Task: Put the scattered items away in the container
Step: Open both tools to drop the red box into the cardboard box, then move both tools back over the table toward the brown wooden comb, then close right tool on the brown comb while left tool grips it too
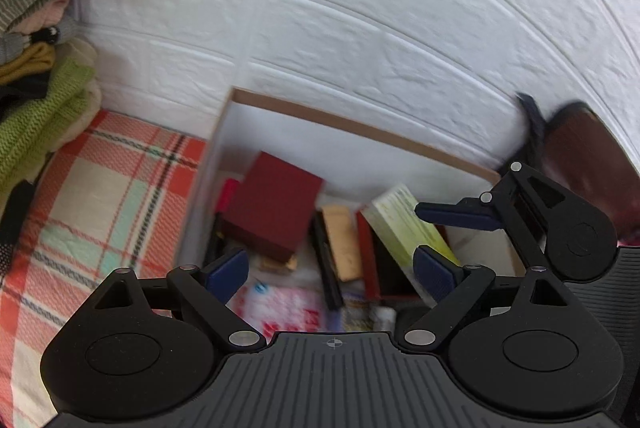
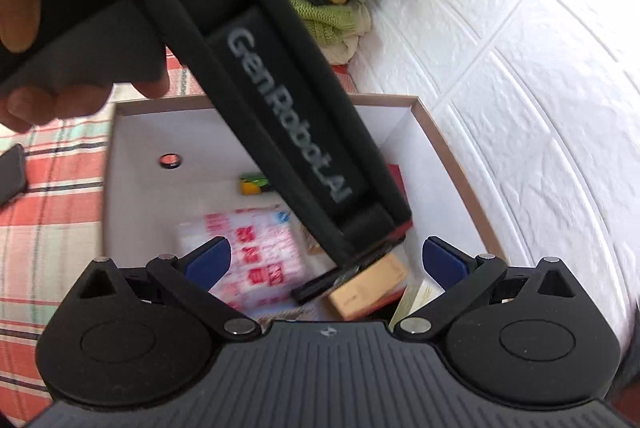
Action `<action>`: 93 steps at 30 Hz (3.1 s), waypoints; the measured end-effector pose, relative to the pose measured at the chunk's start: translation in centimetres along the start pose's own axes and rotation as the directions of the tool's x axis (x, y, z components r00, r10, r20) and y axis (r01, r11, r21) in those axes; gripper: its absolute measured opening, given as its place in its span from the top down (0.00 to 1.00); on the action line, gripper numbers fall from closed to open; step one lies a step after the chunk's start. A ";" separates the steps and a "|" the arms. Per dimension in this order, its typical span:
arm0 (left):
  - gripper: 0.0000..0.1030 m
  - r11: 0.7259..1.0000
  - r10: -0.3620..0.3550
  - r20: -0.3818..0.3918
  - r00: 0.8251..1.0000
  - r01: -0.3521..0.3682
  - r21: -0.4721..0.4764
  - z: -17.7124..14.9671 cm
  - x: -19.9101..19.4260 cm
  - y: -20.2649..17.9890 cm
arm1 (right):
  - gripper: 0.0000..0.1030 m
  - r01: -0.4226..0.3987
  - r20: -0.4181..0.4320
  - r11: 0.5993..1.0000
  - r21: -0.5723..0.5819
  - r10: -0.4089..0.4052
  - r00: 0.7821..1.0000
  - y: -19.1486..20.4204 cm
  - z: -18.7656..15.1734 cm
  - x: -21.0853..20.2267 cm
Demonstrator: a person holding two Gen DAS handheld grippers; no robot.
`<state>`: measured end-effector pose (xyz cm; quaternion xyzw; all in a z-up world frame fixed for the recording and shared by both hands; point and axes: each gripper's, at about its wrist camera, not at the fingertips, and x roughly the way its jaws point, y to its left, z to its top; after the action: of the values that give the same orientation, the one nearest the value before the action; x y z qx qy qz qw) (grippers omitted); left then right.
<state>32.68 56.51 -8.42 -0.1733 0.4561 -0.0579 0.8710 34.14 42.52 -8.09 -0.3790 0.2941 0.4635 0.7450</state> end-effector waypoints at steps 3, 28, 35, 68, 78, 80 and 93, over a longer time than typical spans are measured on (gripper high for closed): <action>0.07 1.000 -0.024 0.004 1.000 0.024 0.019 -1.2 -1.6 -2.0 | 0.01 0.032 -0.003 0.999 0.038 -0.032 0.999 1.2 -1.2 -2.6; 0.03 0.984 -0.159 -0.161 0.974 0.170 0.059 -19.7 -4.5 -20.7 | 0.01 0.178 -0.112 0.797 0.577 -0.139 0.984 9.1 -24.1 -21.2; 0.03 0.974 -0.180 -0.194 0.964 0.202 0.100 -24.7 -2.1 -29.4 | 0.01 0.241 -0.165 0.738 0.630 -0.176 0.970 7.9 -32.0 -27.5; 0.05 0.835 -0.067 -0.364 0.929 0.251 0.489 -30.9 14.1 -48.9 | 0.01 0.320 -0.303 0.491 0.810 -0.116 0.946 5.5 -53.0 -30.7; 0.14 0.837 -0.041 -0.380 0.924 0.239 0.492 -30.2 16.1 -48.4 | 0.01 0.312 -0.308 0.509 0.802 -0.095 0.947 4.9 -53.0 -29.5; 0.29 0.848 -0.025 -0.378 0.926 0.220 0.482 -29.5 16.3 -47.9 | 0.01 0.310 -0.307 0.514 0.800 -0.092 0.947 4.8 -52.9 -29.3; 0.38 0.877 -0.077 -0.416 0.906 0.259 0.403 -28.1 14.1 -45.0 | 0.01 0.276 -0.274 0.559 0.782 -0.090 0.958 4.0 -51.3 -28.4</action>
<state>20.51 3.91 -18.07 0.0079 0.5759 -0.2717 0.7710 14.75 -12.62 -14.53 -0.0692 0.5064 0.1559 0.8453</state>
